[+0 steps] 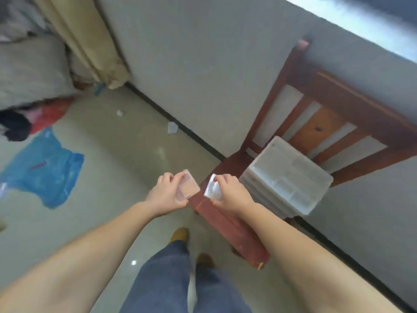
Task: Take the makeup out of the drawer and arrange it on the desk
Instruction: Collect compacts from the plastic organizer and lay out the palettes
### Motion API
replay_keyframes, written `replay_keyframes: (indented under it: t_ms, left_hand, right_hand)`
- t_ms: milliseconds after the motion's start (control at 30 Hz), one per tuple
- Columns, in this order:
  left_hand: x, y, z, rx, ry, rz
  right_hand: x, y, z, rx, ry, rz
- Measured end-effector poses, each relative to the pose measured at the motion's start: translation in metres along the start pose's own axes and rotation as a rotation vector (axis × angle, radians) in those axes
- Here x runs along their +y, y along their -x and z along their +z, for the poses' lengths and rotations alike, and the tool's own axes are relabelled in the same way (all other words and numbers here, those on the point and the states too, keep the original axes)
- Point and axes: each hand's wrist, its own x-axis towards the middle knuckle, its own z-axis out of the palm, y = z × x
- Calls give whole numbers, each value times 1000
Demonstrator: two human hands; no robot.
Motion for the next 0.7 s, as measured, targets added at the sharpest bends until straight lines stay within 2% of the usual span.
replay_keyframes:
  t_ms: [167, 367, 500, 700]
  left_hand:
    - [-50, 112, -6, 205, 102, -309]
    - [-89, 275, 11, 459, 216, -664]
    - [-102, 379, 42, 572, 289, -880]
    - [-107, 563, 116, 726, 386, -1155]
  right_hand:
    - [-68, -4, -3, -81, 183, -283]
    - [-185, 26, 41, -209, 360, -726]
    - [-266, 64, 81, -305, 462, -996]
    - [-396, 176, 169, -371, 561, -1371]
